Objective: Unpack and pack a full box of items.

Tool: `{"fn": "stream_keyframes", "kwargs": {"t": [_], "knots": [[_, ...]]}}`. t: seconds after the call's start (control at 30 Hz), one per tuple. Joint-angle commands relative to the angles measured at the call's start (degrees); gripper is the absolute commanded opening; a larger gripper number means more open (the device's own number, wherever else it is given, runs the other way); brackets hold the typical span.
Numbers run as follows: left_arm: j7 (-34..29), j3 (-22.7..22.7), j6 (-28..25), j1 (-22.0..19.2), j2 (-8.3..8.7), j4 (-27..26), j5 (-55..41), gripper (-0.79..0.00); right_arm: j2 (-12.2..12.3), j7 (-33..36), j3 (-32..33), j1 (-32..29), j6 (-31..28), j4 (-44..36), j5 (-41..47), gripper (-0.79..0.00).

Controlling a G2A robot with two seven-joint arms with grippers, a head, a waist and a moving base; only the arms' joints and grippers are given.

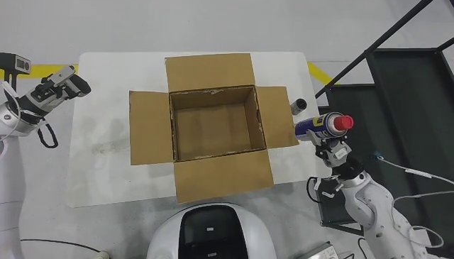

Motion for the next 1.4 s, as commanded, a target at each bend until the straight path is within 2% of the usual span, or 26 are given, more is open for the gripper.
{"fn": "stream_keyframes", "kwargs": {"t": [0.0, 0.63, 0.77, 0.9, 1.0, 1.13, 1.27, 1.37], "knots": [[0.0, 0.0, 0.0, 0.0, 0.00, 0.0, 0.0, 0.000, 0.0, 0.7, 0.4, -0.8, -3.7, -0.4, 5.1, -0.785], [0.0, 0.0, 0.0, 0.0, 0.00, 0.0, 0.0, 0.000, -0.1, 1.5, 0.8, -0.5, -4.0, -0.7, 6.3, -0.785], [0.0, 0.0, 0.0, 0.0, 0.00, 0.0, 0.0, 0.000, 0.5, 11.5, 1.8, 3.1, -5.0, -6.3, 0.3, -0.785], [0.0, 0.0, 0.0, 0.0, 0.00, 0.0, 0.0, 0.000, 1.4, 26.4, 1.4, 8.6, -10.1, -13.9, -5.2, -0.785], [0.0, 0.0, 0.0, 0.0, 0.00, 0.0, 0.0, 0.000, 1.9, 37.6, -0.9, 13.7, -15.5, -17.4, -6.8, -0.785], [0.0, 0.0, 0.0, 0.0, 0.00, 0.0, 0.0, 0.000, 2.4, 50.5, -6.0, 20.5, -19.6, -19.0, -7.8, -0.785], [0.0, 0.0, 0.0, 0.0, 0.00, 0.0, 0.0, 0.000, 2.3, 57.9, -11.5, 26.2, -20.6, -17.4, -8.7, -0.785], [0.0, 0.0, 0.0, 0.0, 0.00, 0.0, 0.0, 0.000, 2.2, 59.1, -13.5, 28.6, -19.5, -16.8, -10.6, -0.785]]}}
